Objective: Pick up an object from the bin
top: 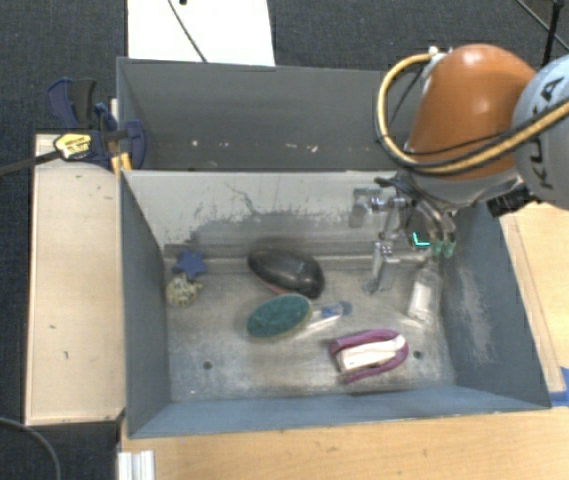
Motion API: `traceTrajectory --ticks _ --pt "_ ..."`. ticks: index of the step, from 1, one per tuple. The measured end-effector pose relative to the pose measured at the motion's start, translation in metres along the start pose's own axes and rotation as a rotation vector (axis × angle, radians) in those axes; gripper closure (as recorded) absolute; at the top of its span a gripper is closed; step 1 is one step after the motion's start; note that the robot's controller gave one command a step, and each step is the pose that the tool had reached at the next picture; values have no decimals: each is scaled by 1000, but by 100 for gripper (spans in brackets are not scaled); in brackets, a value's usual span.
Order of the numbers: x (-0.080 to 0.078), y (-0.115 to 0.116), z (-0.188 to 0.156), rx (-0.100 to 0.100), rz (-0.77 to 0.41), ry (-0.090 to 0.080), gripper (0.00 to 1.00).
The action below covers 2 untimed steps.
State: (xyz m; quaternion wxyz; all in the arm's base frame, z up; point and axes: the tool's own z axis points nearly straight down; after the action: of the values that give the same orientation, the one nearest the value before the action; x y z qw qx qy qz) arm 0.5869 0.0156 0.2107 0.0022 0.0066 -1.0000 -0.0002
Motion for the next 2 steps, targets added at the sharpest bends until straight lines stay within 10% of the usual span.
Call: traceTrajectory --ticks 1,2 --pt "31 -20 -67 2 -243 -12 0" --pt "59 -42 135 -1 -406 2 0"
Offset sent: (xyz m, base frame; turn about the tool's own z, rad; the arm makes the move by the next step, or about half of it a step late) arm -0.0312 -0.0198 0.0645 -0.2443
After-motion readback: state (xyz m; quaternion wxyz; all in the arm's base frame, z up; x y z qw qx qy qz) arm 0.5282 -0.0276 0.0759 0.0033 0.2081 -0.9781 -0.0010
